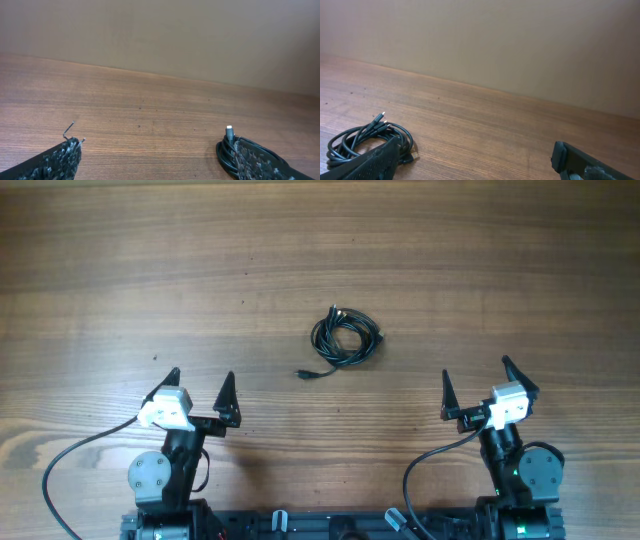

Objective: Untangle cables

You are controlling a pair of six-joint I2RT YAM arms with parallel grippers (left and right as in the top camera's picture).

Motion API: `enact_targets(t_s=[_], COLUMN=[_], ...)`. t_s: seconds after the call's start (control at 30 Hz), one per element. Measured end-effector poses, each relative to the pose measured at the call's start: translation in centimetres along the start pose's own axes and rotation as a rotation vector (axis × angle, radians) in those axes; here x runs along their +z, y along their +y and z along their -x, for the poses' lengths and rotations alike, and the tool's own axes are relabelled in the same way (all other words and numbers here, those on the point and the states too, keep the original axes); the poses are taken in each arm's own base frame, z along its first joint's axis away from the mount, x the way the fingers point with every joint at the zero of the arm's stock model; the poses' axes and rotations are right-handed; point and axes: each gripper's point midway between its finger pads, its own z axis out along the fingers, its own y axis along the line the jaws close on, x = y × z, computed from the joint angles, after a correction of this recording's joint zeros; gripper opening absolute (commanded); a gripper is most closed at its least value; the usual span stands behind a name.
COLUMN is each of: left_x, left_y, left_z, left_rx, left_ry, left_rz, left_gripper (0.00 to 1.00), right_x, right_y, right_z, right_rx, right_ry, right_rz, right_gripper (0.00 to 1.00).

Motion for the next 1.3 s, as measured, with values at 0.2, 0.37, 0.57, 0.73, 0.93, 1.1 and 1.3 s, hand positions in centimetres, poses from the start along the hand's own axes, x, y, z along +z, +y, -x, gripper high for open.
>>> enact_targets(t_s=[0.2,0.37,0.57,0.73,0.93,1.1,1.3], left_x=[0.00,0.00,0.00,0.00,-0.01,0.00,0.00], left_y=[0.20,0.26,0.32,0.32,0.31,0.32,0.32], left_z=[0.04,0.04,0.05,0.05,0.07,0.05,0.05], left_rx=[0.000,0.000,0.000,0.000,0.000,0.000,0.000], left_ry=[-0.002,-0.003,-0.003,-0.003,-0.004,-0.003,-0.003], left_rz=[0.012,0.015,0.018,0.019,0.018,0.019,0.018], left_gripper=[1.00,1.00,1.00,1.00,1.00,1.00,1.00], right_x=[0.00,0.00,0.00,0.00,0.00,0.00,0.00], right_y=[0.00,0.00,0.00,0.00,0.00,0.00,0.00], right_z=[0.00,0.00,0.00,0.00,0.00,0.00,0.00], right_rx=[0.000,0.000,0.000,0.000,0.000,0.000,0.000], right_ry=[0.000,0.000,0.000,0.000,0.000,0.000,0.000], right_rz=[0.000,0.000,0.000,0.000,0.000,0.000,0.000], right_gripper=[1.00,1.00,1.00,1.00,1.00,1.00,1.00])
